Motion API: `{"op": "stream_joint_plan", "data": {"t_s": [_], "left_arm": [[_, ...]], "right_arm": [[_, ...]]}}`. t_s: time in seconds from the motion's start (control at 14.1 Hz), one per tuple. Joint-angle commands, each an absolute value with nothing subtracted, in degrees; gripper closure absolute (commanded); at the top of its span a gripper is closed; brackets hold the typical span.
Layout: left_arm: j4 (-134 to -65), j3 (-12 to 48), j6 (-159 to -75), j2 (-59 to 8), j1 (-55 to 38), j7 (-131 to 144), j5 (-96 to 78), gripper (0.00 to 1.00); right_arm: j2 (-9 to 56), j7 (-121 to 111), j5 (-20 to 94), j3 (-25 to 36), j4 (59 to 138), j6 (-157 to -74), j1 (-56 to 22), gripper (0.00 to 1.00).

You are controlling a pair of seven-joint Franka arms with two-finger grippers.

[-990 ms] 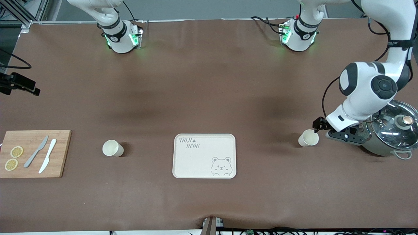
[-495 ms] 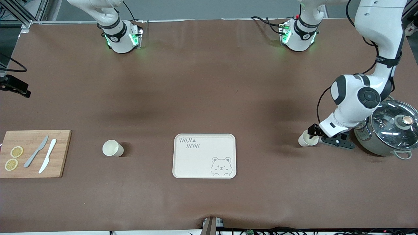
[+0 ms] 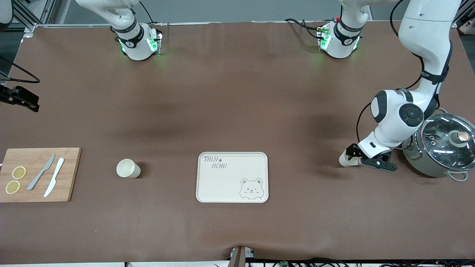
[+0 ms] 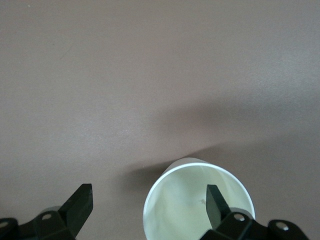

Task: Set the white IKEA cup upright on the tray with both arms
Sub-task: 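Close the left gripper on the white cup rim and lift it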

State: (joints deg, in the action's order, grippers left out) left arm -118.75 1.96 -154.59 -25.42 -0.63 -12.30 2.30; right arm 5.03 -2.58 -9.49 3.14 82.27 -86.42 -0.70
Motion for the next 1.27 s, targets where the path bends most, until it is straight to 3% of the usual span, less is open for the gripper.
{"op": "stream_joint_plan", "data": {"t_s": [0.0, 0.07, 0.14, 0.49, 0.78, 1.2], "left_arm": [[-119.44, 2.11, -156.53, -25.49, -0.79, -13.01, 2.64, 0.00], [-119.79, 2.11, -157.66, -25.75, -0.97, -11.79, 2.46, 0.18], [-121.01, 2.11, -159.07, -25.66, -0.79, -12.21, 2.55, 0.99], [-121.20, 2.11, -159.52, -25.58, -0.53, -12.30, 2.55, 1.00], [-120.68, 2.28, -159.43, -25.58, -1.23, -9.60, 2.20, 1.00], [-116.03, 4.48, -154.80, -25.05, -8.77, 7.96, 2.28, 1.00]], "right_arm": [[5.10, -4.65, -13.08, 2.99, 82.00, -85.69, -0.44, 0.00], [5.10, -5.18, -15.62, 2.99, 82.09, -85.61, -0.79, 0.00], [5.10, -5.36, -17.30, 2.90, 82.26, -85.00, -0.97, 0.00], [5.01, -5.27, -6.01, 3.08, 81.91, -86.22, 2.89, 0.00], [4.92, -4.48, -5.10, 2.90, 81.91, -86.66, 2.55, 0.00], [4.92, -3.96, 1.82, 3.08, 82.26, -86.05, 4.21, 0.00]]}}
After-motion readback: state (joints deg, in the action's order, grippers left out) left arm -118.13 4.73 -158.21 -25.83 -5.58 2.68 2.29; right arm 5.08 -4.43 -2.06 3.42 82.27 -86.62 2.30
